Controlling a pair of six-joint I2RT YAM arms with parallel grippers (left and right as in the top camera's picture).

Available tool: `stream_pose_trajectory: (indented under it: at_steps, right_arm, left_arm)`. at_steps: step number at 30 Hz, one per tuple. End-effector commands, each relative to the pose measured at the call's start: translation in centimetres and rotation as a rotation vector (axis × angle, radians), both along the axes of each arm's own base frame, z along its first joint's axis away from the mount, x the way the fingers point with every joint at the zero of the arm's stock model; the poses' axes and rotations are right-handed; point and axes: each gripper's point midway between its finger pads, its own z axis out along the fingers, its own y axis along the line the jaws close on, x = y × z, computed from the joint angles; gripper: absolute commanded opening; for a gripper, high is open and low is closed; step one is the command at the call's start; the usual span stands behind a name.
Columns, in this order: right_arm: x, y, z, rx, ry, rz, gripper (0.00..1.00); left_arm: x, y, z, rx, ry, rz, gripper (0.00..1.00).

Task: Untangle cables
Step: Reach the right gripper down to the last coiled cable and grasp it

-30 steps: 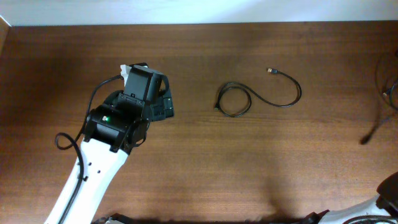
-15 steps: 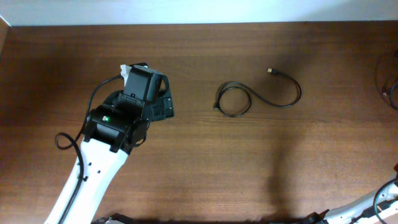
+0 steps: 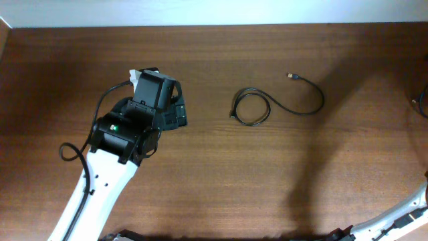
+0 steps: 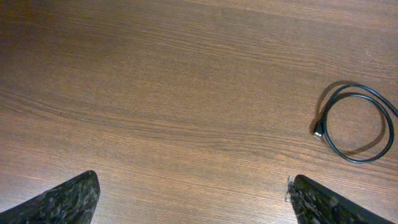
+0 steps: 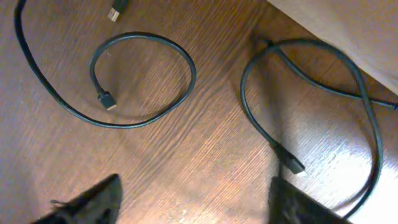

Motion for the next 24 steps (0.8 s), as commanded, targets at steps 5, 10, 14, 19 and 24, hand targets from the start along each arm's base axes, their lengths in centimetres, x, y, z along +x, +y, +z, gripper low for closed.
stream_pose_trajectory:
  at_steps: [5,10,14,19,24]
  right_arm:
    - [3.1,3.8,4.0,0.097,-0.234,0.159,0.85]
    - [7.5,12.0,8.8,0.053,-0.274,0.398,0.85]
    - [13.0,23.9,8.6,0.099,-0.242,0.688,0.85]
    - [14.7,39.1,7.4,0.064,-0.183,1.242,0.94]
    - [12.6,47.8,-1.9,0.079,0.071,1.544,0.99]
  left_arm:
    - [-0.1,0.2,0.5,-0.013,-0.016,0.015,0.99]
    - [-0.1,0.2,0.5,-0.013,-0.016,0.015,0.99]
    - [-0.1,0.2,0.5,-0.013,-0.016,0.015,0.99]
    - [-0.1,0.2,0.5,-0.013,-0.016,0.015,0.99]
    - [-0.1,0.2,0.5,-0.013,-0.016,0.015,0.99]
